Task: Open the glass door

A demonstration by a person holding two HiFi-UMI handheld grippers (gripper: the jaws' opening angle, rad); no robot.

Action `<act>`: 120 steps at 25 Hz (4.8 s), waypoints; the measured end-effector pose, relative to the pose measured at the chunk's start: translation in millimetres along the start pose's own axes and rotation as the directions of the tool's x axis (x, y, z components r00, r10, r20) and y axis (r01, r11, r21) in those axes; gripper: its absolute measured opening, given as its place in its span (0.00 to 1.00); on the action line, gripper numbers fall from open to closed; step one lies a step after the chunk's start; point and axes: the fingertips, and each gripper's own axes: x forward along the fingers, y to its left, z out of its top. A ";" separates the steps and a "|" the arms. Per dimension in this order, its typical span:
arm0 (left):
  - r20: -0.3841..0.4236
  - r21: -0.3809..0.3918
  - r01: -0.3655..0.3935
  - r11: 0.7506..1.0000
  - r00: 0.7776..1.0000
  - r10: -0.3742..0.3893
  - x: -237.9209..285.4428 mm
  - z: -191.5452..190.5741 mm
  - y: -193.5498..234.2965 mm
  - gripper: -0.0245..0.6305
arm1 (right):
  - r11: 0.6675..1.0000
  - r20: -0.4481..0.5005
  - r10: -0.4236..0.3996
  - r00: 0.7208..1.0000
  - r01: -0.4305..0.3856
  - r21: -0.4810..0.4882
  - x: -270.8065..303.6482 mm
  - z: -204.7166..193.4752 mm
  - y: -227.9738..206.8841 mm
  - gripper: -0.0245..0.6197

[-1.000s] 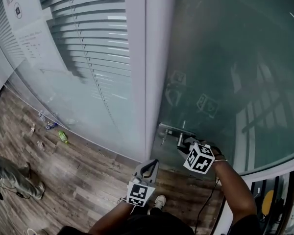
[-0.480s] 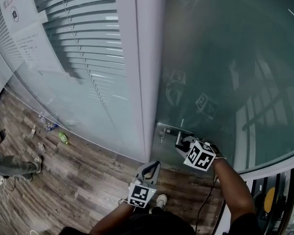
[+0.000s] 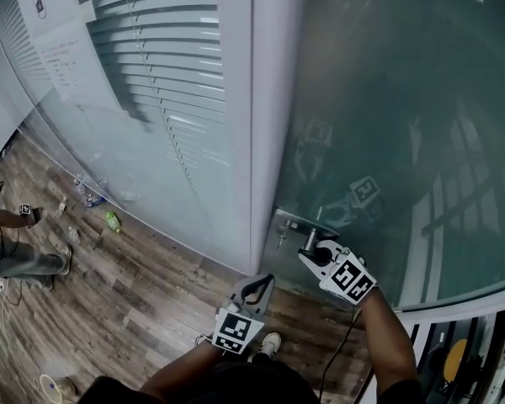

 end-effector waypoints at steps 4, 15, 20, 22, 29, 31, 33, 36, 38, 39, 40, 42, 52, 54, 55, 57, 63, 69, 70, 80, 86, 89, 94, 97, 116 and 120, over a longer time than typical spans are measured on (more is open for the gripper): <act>-0.005 -0.008 -0.013 1.000 1.000 0.013 3.9 0.2 4.3 0.04 | 0.999 0.131 -0.016 0.991 0.012 0.031 2.3 6.3 -0.9 0.06; 0.007 0.000 -0.047 0.999 0.999 0.047 16.4 7.7 9.0 0.04 | 1.000 0.131 -0.002 0.991 -0.002 0.030 5.2 4.3 -7.7 0.06; 0.013 0.001 -0.064 0.998 0.998 0.064 24.2 10.8 5.1 0.04 | 0.999 0.120 -0.023 0.992 0.019 0.039 6.9 1.4 -24.2 0.06; 0.010 0.011 -0.071 0.997 0.997 0.071 27.3 10.3 0.6 0.04 | 0.999 0.119 -0.031 0.992 0.026 0.045 7.5 -1.7 -29.7 0.06; 0.029 0.071 -0.103 0.992 0.994 0.101 50.7 21.1 -14.8 0.04 | 0.996 0.108 -0.074 0.991 0.069 0.056 13.0 -7.0 -63.8 0.06; 0.035 0.063 -0.119 0.991 0.993 0.117 59.1 23.8 -16.8 0.04 | 0.995 0.097 -0.083 0.992 0.077 0.066 14.8 -13.2 -76.8 0.06; 0.042 0.051 -0.130 0.990 0.991 0.128 69.2 31.4 -17.3 0.04 | 0.993 0.087 -0.093 0.992 0.087 0.077 13.4 -15.4 -95.0 0.06; 0.037 0.039 -0.139 0.989 0.990 0.138 86.2 37.2 -14.2 0.04 | 0.990 0.072 -0.110 0.991 0.103 0.097 13.6 -18.9 -123.7 0.06; 0.033 0.034 -0.140 0.990 0.990 0.139 100.3 38.2 -14.4 0.04 | 0.988 0.066 -0.121 0.990 0.114 0.108 14.7 -23.8 -142.1 0.06; 0.035 0.033 -0.139 0.990 0.990 0.138 109.3 43.7 -16.0 0.04 | 0.986 0.064 -0.127 0.990 0.120 0.113 12.1 -23.9 -153.9 0.06; 0.038 0.034 -0.137 0.990 0.990 0.135 119.4 51.2 -18.1 0.04 | 0.985 0.060 -0.135 0.989 0.127 0.119 7.9 -23.0 -166.9 0.06; 0.044 0.037 -0.125 0.991 0.991 0.124 139.6 59.2 -22.6 0.04 | 0.980 0.052 -0.154 0.987 0.146 0.132 1.6 -25.8 -188.7 0.06; 0.065 0.035 -0.083 0.996 0.995 0.081 230.8 24.3 21.6 0.04 | 0.942 0.016 -0.270 0.963 0.260 0.213 44.9 -83.5 -268.7 0.06; 0.063 0.036 -0.071 0.997 0.996 0.069 243.0 21.0 29.5 0.04 | 0.929 0.003 -0.297 0.955 0.289 0.231 48.8 -92.0 -285.2 0.06; 0.056 0.032 -0.063 0.998 0.997 0.061 252.1 23.4 30.2 0.04 | 0.922 -0.004 -0.310 0.951 0.302 0.242 45.6 -96.2 -297.4 0.06; 0.051 0.025 -0.052 0.998 0.997 0.050 280.5 41.8 26.7 0.04 | 0.909 -0.019 -0.331 0.943 0.324 0.263 28.4 -103.8 -334.3 0.06; 0.051 0.026 -0.019 0.999 0.999 0.017 357.6 75.8 22.3 0.04 | 0.863 -0.059 -0.400 0.915 0.397 0.312 -4.1 -135.4 -444.0 0.06; 0.010 0.024 -0.015 1.000 1.000 0.015 414.6 78.1 25.9 0.04 | 0.803 -0.113 -0.468 0.877 0.475 0.361 -28.9 -180.1 -528.7 0.06; -0.001 0.022 -0.012 1.000 1.000 0.012 425.2 77.4 24.5 0.04 | 0.792 -0.120 -0.478 0.870 0.487 0.368 -33.7 -188.8 -543.3 0.06; 0.028 0.022 -0.013 1.000 1.000 0.012 535.7 100.4 -4.9 0.04 | 0.667 -0.187 -0.575 0.796 0.589 0.455 -108.6 -278.2 -681.6 0.06; 0.023 0.025 -0.010 1.000 1.000 0.009 583.7 110.1 -26.0 0.04 | 0.569 -0.256 -0.628 0.735 0.657 0.494 -167.7 -331.1 -748.0 0.06; 0.012 0.019 -0.019 1.000 1.000 0.019 604.9 105.0 -31.5 0.04 | 0.523 -0.292 -0.636 0.714 0.677 0.518 -195.7 -360.6 -774.8 0.06; -0.003 0.003 -0.022 1.000 1.000 0.022 630.9 100.8 -36.5 0.04 | 0.448 -0.336 -0.668 0.664 0.719 0.532 -241.1 -398.3 -810.3 0.06; -0.022 -0.007 -0.015 1.000 1.000 0.015 643.3 96.3 -42.8 0.04 | 0.402 -0.372 -0.676 0.636 0.742 0.536 -268.9 -428.3 -830.0 0.06; -0.090 -0.005 -0.025 1.000 0.996 0.025 690.8 67.8 -57.8 0.04 | 0.198 -0.503 -0.714 0.487 0.830 0.522 -396.9 -540.5 -892.8 0.06; -0.085 0.009 -0.022 1.000 0.996 0.023 700.7 73.4 -58.7 0.04 | 0.177 -0.522 -0.710 0.473 0.837 0.518 -415.9 -554.9 -899.9 0.06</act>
